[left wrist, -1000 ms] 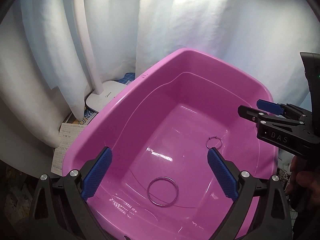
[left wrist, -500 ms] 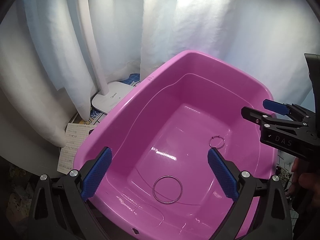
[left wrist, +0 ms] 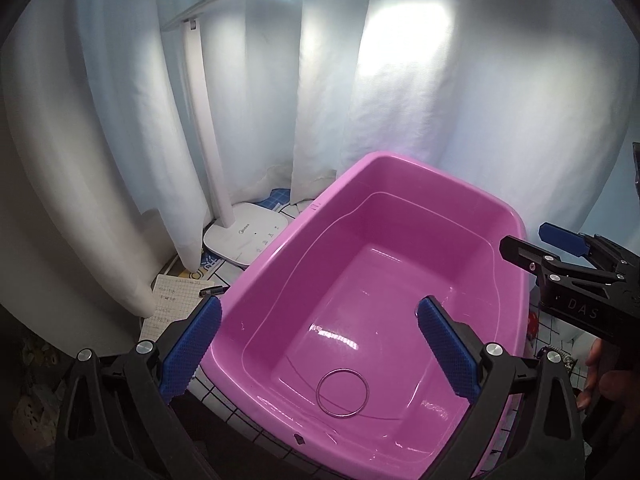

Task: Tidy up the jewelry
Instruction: 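Withdraw both tools from the tub back over the table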

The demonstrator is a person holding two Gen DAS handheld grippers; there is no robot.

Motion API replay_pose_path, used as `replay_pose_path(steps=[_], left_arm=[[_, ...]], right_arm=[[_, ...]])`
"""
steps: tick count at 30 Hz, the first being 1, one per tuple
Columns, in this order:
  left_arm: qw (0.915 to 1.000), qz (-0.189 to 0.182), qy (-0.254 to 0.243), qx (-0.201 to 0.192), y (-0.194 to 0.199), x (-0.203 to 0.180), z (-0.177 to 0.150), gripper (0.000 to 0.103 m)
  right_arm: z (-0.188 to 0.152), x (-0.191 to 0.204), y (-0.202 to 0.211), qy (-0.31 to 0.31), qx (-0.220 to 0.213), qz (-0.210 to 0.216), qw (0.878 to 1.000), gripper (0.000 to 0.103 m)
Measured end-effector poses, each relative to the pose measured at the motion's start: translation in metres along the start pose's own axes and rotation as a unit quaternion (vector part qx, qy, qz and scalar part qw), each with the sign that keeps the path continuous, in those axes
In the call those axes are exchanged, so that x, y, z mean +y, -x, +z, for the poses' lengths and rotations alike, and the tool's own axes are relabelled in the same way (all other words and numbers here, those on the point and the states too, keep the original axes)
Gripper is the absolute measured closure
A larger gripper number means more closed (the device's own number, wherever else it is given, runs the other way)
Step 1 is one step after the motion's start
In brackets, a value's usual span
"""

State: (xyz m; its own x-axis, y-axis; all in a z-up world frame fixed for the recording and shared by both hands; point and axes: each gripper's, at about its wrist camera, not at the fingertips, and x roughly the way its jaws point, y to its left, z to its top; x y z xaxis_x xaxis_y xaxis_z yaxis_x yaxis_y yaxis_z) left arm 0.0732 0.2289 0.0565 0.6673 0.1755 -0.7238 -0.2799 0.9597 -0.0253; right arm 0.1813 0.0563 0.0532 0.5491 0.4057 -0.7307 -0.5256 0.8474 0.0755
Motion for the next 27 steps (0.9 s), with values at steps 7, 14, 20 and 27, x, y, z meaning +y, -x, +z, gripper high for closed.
replay_pose_path(steps=[7, 14, 20, 27], left_arm=[[0.998, -0.046, -0.038, -0.022, 0.028, -0.036, -0.001, 0.006], [0.9899, -0.117, -0.076, -0.024, 0.049, -0.097, -0.012, 0.006], [0.984, -0.143, -0.105, -0.011, 0.067, -0.149, -0.038, 0.006], [0.9855, -0.135, -0.1, 0.025, 0.081, -0.19, -0.078, 0.006]], right_arm=[[-0.043, -0.022, 0.06, -0.045, -0.034, -0.029, 0.998, 0.028], [-0.104, -0.074, 0.12, -0.099, -0.034, -0.093, 0.99, 0.028], [-0.159, -0.121, 0.165, -0.149, -0.027, -0.123, 0.981, 0.028], [-0.215, -0.156, 0.204, -0.166, -0.014, -0.122, 0.979, 0.028]])
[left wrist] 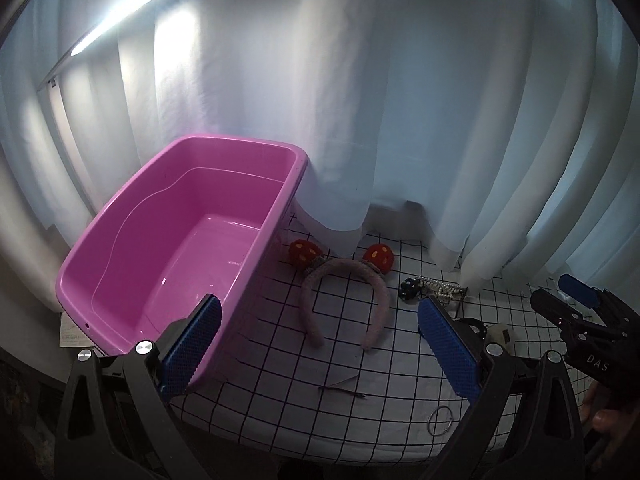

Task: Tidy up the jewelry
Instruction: 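Withdraw both tools from the tub back over the table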

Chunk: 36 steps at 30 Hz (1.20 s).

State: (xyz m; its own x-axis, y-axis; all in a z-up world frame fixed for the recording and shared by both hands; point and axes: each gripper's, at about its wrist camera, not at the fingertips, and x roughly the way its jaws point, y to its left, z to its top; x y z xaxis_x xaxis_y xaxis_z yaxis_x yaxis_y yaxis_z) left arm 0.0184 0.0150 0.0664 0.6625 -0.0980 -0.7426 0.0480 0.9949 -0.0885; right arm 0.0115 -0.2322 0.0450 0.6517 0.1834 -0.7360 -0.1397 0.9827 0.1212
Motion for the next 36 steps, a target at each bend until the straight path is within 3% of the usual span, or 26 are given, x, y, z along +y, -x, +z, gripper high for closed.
replay_pose_path(steps=[12, 23, 36], left_arm=[[0.9979, 0.048, 0.034, 0.026, 0.004, -0.062, -0.053, 0.006], [0.9933, 0.09, 0.036, 0.063, -0.013, -0.084, -0.095, 0.006], [0.994, 0.026, -0.045, 0.096, -0.076, -0.047, -0.125, 0.006]], right_arm=[[-0.037, -0.073, 0.028, 0.005, 0.019, 0.026, 0.999, 0.028], [-0.072, -0.096, 0.019, 0.013, 0.043, 0.05, 0.998, 0.028], [-0.129, -0.045, -0.01, -0.06, 0.052, -0.006, 0.997, 0.028]])
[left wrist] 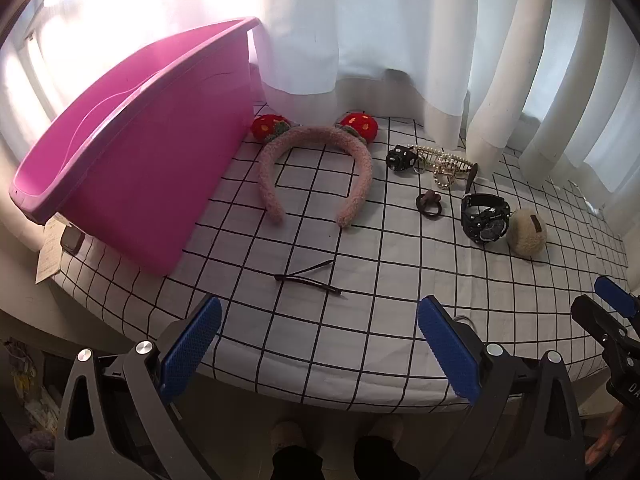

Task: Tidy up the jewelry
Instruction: 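Withdraw both tools from the tub back over the table, then grasp the black hair clip with the left tool while the right tool grasps the silver bangle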

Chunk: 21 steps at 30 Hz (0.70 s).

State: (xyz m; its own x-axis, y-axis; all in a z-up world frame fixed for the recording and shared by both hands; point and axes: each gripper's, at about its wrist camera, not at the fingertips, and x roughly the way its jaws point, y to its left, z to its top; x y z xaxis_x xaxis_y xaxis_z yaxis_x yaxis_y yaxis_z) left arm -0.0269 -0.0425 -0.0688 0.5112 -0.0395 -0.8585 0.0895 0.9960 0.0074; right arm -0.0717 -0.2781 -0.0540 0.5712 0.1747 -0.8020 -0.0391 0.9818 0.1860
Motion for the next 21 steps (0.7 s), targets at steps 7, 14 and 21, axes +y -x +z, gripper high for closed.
replay_pose_path(steps=[7, 14, 21], left_arm=[[0.9967, -0.024, -0.077, -0.006, -0.036, 0.017, -0.013, 0.006], [0.9927, -0.042, -0.112, -0.016, -0.071, 0.023, -0.023, 0.006], [0.9906, -0.054, -0.121, -0.032, -0.095, 0.03, -0.026, 0.006]], right_arm=[[-0.044, 0.03, -0.021, -0.066, -0.027, -0.054, 0.996, 0.028], [-0.074, 0.04, -0.053, -0.088, -0.035, -0.073, 0.993, 0.028], [-0.082, 0.056, -0.086, -0.055, -0.041, -0.092, 0.993, 0.028]])
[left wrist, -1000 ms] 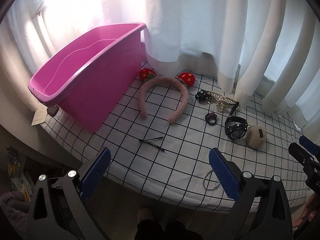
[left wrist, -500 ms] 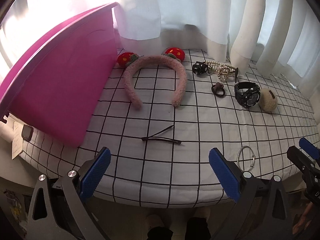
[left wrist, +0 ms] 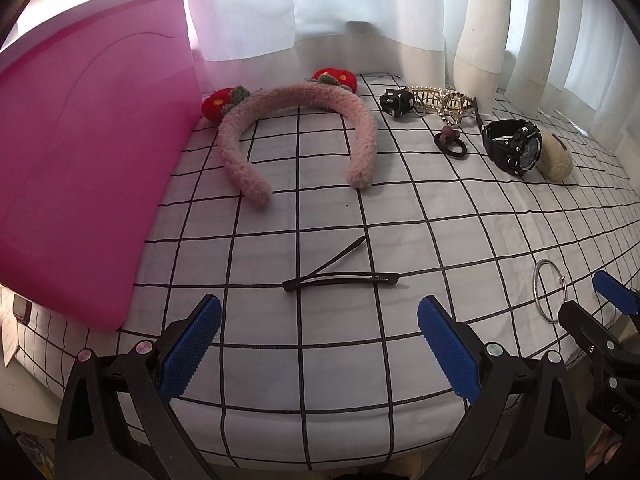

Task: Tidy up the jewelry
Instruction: 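Grasp the black hair clip with the left tool while the right tool grasps the silver bangle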

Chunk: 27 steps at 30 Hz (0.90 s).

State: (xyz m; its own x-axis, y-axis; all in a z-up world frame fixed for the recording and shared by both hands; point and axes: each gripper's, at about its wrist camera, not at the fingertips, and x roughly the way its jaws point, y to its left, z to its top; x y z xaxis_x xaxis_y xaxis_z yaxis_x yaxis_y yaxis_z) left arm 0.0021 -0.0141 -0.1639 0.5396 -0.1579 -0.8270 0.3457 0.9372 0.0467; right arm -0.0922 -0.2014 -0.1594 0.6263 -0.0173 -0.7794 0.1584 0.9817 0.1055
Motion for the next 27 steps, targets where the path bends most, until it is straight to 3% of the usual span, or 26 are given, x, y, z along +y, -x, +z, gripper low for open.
replay_pose_path(steps=[15, 23, 27], left_arm=[[0.9998, -0.013, -0.01, -0.013, -0.03, 0.006, 0.003, 0.005], [0.9988, -0.038, -0.014, -0.028, -0.038, 0.005, 0.009, 0.006], [0.9982, -0.043, -0.026, -0.031, -0.033, -0.002, 0.006, 0.017]], right_arm=[[-0.009, 0.013, -0.021, 0.022, -0.01, -0.046, 0.999, 0.028], [-0.011, 0.014, -0.022, 0.02, -0.025, -0.049, 0.998, 0.028], [-0.011, 0.014, -0.021, 0.018, -0.029, -0.05, 0.998, 0.028]])
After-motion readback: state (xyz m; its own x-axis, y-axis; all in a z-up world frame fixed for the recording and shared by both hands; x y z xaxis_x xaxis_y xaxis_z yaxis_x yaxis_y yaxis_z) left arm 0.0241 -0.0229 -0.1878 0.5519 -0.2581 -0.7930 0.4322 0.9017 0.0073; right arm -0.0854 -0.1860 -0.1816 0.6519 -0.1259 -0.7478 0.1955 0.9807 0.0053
